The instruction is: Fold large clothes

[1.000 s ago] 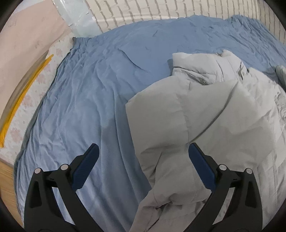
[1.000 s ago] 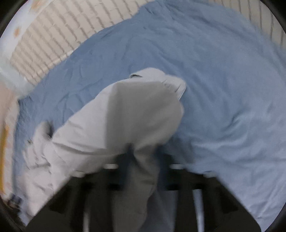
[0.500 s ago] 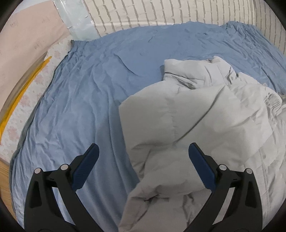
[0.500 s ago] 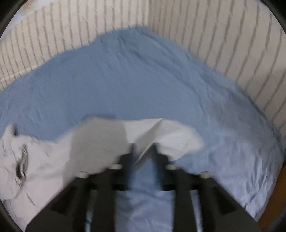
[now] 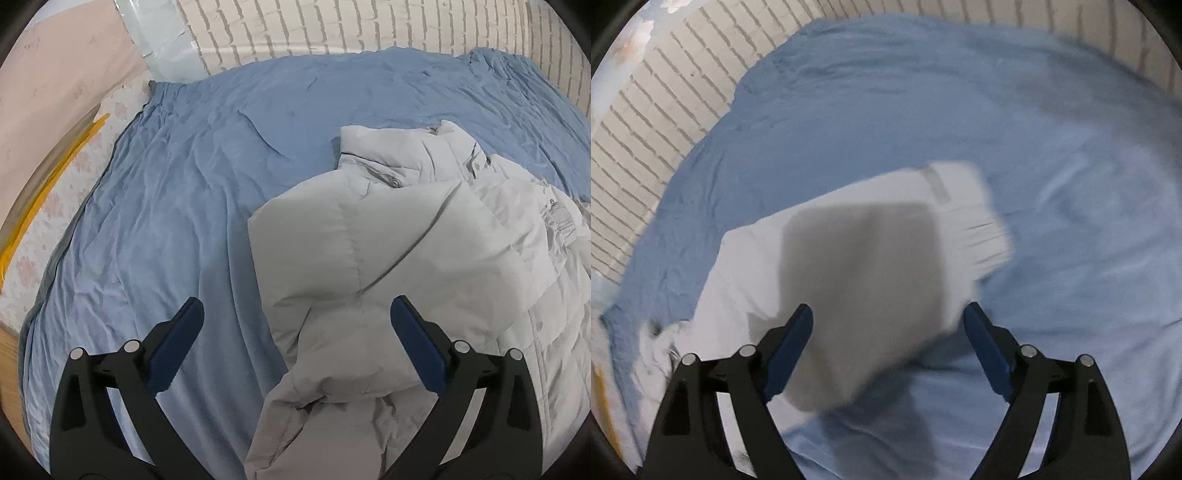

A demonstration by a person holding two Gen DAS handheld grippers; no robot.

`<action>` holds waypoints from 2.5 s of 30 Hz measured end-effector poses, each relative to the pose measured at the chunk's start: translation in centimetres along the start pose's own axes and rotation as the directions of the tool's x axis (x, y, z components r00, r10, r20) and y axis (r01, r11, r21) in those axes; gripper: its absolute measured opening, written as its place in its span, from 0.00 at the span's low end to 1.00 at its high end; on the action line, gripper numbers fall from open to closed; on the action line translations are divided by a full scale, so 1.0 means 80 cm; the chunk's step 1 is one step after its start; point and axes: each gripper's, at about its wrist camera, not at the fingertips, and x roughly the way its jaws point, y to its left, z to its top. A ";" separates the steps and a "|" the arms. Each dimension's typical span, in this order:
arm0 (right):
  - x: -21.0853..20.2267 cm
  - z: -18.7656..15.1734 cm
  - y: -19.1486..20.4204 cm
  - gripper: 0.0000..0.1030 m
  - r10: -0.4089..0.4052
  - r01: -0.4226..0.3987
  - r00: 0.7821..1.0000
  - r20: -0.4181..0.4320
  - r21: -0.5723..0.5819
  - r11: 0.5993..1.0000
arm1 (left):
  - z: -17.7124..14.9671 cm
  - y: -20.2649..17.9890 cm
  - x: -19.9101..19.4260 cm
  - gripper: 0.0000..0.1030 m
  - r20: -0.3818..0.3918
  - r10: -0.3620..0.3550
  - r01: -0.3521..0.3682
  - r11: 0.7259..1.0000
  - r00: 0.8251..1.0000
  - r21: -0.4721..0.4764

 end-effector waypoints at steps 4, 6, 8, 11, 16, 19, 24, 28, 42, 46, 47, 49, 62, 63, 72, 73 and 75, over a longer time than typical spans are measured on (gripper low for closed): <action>0.034 -0.004 0.030 0.50 -0.023 0.023 1.000 0.000 -0.038 0.999 | 0.001 -0.007 0.011 0.97 -0.009 0.019 -0.019 1.000 1.000 0.016; 0.038 -0.006 0.052 0.24 -0.030 0.030 1.000 0.002 -0.117 0.993 | 0.002 -0.006 0.016 0.97 -0.016 0.028 -0.028 0.999 0.999 0.021; 0.027 -0.009 0.071 0.15 -0.013 0.016 1.000 0.014 -0.197 0.980 | 0.004 -0.001 0.019 0.97 -0.021 0.027 -0.027 1.000 0.999 0.012; 0.000 -0.015 0.095 0.13 0.097 -0.091 0.995 0.010 -0.241 0.966 | 0.007 0.007 0.016 0.97 -0.013 0.013 -0.013 1.000 1.000 -0.012; -0.047 -0.031 0.158 0.13 0.273 -0.265 0.962 -0.020 -0.319 0.910 | 0.008 0.015 -0.001 0.97 0.016 0.001 -0.001 1.000 1.000 -0.018; -0.057 -0.049 0.209 0.13 0.362 -0.368 0.928 -0.086 -0.362 0.856 | 0.008 0.017 -0.013 0.97 0.032 0.000 0.001 1.000 0.999 -0.019; -0.083 -0.107 0.312 0.13 0.474 -0.517 0.854 -0.215 -0.456 0.724 | 0.005 0.025 -0.038 0.97 0.075 0.015 -0.015 1.000 0.997 -0.001; -0.108 -0.143 0.376 0.12 0.557 -0.633 0.771 -0.309 -0.469 0.616 | 0.007 0.039 -0.049 0.97 0.095 0.043 -0.043 0.999 0.995 0.002; -0.094 -0.223 0.501 0.10 0.360 -0.503 0.860 -0.361 -0.714 0.486 | 0.001 0.092 -0.025 0.97 0.042 0.072 -0.069 0.995 0.997 -0.068; -0.050 -0.219 0.491 0.10 0.251 -0.404 0.914 -0.318 -0.759 0.510 | -0.002 0.091 -0.011 0.97 0.014 0.055 -0.054 0.996 0.998 -0.074; -0.039 -0.219 0.490 0.10 0.221 -0.387 0.922 -0.318 -0.763 0.518 | -0.003 0.089 -0.009 0.97 0.009 0.051 -0.051 0.996 0.999 -0.071; -0.034 -0.227 0.493 0.10 0.166 -0.316 0.949 -0.269 -0.813 0.489 | -0.005 0.084 -0.008 0.97 0.007 0.051 -0.051 0.997 0.999 -0.064; -0.135 -0.204 0.455 0.86 0.244 -0.306 0.944 -0.223 -0.867 0.393 | 0.016 0.038 -0.060 0.97 0.057 0.034 -0.034 0.999 0.998 -0.001; -0.141 -0.191 0.439 0.86 0.260 -0.312 0.941 -0.215 -0.850 0.425 | 0.020 0.033 -0.064 0.97 0.061 0.026 -0.025 1.000 0.998 -0.005; -0.076 -0.122 0.343 0.65 0.186 -0.198 0.978 -0.095 -0.701 0.685 | 0.040 -0.078 -0.096 0.97 0.117 -0.110 0.108 0.994 0.987 0.025; -0.061 -0.122 0.340 0.50 0.179 -0.214 0.976 -0.123 -0.685 0.697 | 0.042 -0.091 -0.093 0.97 0.105 -0.130 0.127 0.991 0.986 0.032; -0.032 -0.125 0.334 0.25 0.192 -0.283 0.959 -0.210 -0.637 0.717 | 0.046 -0.120 -0.090 0.97 0.094 -0.172 0.168 0.984 0.980 0.056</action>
